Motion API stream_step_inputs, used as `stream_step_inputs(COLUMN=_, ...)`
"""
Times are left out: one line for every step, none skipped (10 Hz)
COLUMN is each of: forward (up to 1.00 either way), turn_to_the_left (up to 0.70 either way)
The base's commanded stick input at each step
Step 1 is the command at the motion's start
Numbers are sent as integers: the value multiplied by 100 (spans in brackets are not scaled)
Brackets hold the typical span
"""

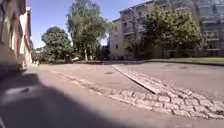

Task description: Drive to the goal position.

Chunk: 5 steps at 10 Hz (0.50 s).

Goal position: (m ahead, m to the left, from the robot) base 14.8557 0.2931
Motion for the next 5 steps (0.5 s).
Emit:
stream_step_inputs(forward=69, turn_to_the_left=0)
stream_step_inputs(forward=69, turn_to_the_left=0)
stream_step_inputs(forward=69, turn_to_the_left=0)
stream_step_inputs(forward=69, turn_to_the_left=0)
stream_step_inputs(forward=69, turn_to_the_left=0)
